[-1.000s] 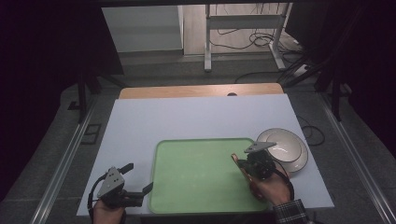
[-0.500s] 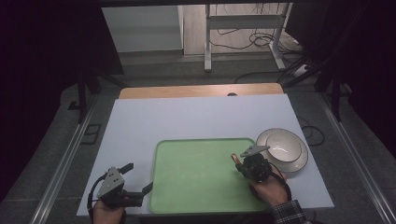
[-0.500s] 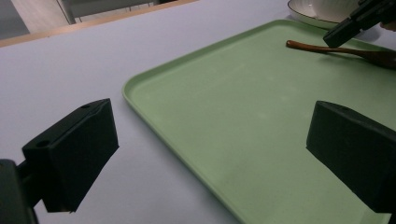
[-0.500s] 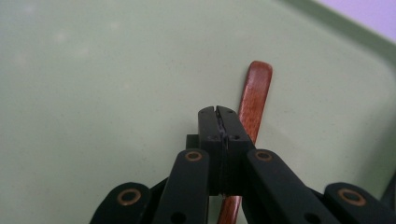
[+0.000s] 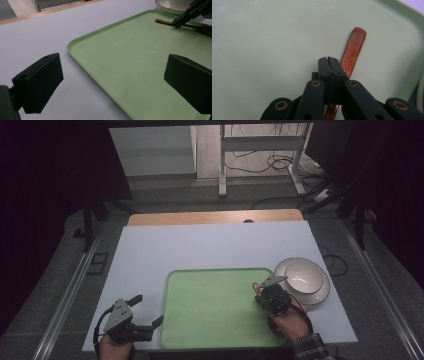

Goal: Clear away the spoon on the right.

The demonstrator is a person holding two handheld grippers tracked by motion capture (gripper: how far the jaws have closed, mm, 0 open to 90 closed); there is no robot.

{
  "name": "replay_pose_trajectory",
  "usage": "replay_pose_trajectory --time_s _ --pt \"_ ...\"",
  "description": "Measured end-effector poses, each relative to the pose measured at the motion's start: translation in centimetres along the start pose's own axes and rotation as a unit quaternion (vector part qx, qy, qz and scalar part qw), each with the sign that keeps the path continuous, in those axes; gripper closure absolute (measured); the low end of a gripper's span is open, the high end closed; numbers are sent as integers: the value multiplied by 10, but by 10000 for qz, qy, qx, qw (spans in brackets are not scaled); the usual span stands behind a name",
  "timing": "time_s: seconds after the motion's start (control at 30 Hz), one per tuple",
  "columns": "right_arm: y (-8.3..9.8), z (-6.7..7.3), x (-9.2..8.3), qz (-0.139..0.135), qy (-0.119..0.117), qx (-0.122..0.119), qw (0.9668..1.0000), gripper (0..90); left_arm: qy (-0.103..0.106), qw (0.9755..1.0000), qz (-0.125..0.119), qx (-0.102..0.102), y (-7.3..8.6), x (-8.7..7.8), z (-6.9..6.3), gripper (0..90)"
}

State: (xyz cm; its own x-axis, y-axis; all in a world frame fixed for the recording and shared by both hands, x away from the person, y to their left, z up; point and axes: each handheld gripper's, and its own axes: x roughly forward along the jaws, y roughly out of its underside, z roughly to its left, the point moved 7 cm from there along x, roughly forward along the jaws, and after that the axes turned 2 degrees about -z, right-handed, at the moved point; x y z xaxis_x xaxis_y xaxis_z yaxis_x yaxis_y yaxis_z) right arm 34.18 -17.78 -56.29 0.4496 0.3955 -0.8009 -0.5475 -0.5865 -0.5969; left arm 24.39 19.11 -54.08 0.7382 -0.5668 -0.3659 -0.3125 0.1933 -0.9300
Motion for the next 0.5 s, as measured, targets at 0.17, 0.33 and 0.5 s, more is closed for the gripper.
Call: replay_pose_trajectory --time_s 0.17,0.33,0.5 --pt "1 -8 -1 -13 79 131 9999 897 -4 10000 3 0 0 0 0 20" --pt "2 -12 -2 -25 116 214 9997 898 -11 10000 19 17 0 0 0 21" --pt "3 -16 -3 -27 174 304 9994 897 -21 10000 38 26 1 0 0 21"
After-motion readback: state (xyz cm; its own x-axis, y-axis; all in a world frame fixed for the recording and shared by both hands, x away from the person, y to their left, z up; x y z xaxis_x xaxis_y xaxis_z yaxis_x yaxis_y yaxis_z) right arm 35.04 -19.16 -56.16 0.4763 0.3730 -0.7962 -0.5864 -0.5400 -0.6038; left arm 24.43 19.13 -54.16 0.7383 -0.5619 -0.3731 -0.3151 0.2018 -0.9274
